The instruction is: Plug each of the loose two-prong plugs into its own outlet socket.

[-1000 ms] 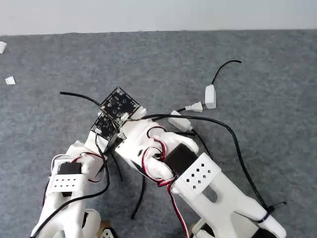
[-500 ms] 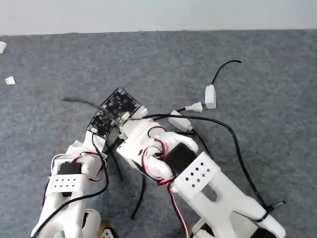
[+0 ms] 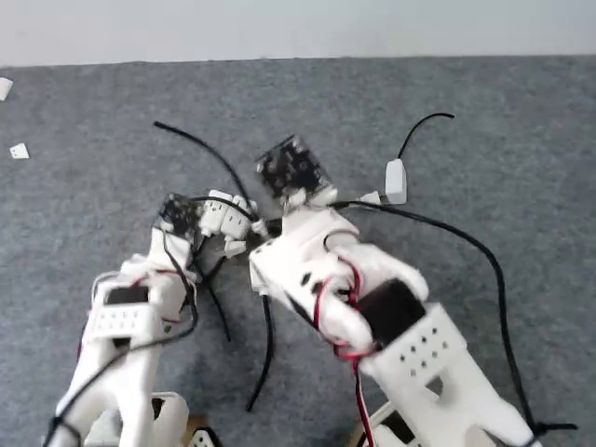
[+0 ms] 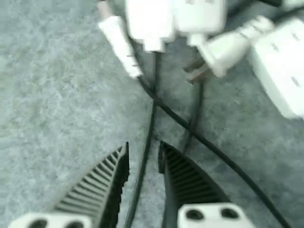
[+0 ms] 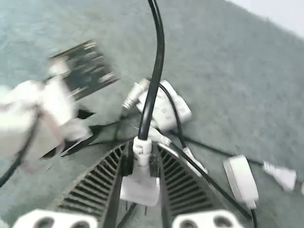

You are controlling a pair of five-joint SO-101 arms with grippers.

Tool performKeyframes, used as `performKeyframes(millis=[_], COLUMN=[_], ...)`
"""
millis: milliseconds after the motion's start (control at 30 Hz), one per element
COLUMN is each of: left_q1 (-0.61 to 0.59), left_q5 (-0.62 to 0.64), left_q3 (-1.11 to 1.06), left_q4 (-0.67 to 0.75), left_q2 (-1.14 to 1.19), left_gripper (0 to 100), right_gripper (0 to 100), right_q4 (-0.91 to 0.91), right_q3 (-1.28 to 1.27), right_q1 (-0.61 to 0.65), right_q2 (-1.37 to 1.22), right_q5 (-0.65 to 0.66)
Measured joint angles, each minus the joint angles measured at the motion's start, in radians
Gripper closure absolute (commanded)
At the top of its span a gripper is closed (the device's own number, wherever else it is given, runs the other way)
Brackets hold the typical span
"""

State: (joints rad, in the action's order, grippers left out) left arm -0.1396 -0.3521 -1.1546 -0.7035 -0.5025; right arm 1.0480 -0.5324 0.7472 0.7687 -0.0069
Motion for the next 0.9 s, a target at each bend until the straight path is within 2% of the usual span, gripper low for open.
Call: performKeyframes(millis=[133,333,467,567,900], left_q1=[-0.008,-0.011,-0.009,0.000,0.058], left_q5=[0.029,0.037,0.031,-0.020,-0.089], left_q3=[0.135,0.153,0.078,-0.012,-0.224], left_q4=[-0.040,-0.048,-0.025,-0.017,-0.017], left_q2=[0.181,0.195,0.101,-0.017,-0.373], left_gripper=[91,91,91,90,90], right_gripper=[99.1,99.1,99.1,99.1,99.1], right_q4=[0.000,-0.066,-0.118,-0.137,-0.152], right_q3=[-0.035,-0.094,-0.095,-0.095,-0.095], right_q1=[0.086,0.127,0.129,0.129,0.127], right_q2=[0.020,-0.031,-0.129,-0.180,-0.192], right_q5=[0.008,0.008,0.011,0.015,0.043])
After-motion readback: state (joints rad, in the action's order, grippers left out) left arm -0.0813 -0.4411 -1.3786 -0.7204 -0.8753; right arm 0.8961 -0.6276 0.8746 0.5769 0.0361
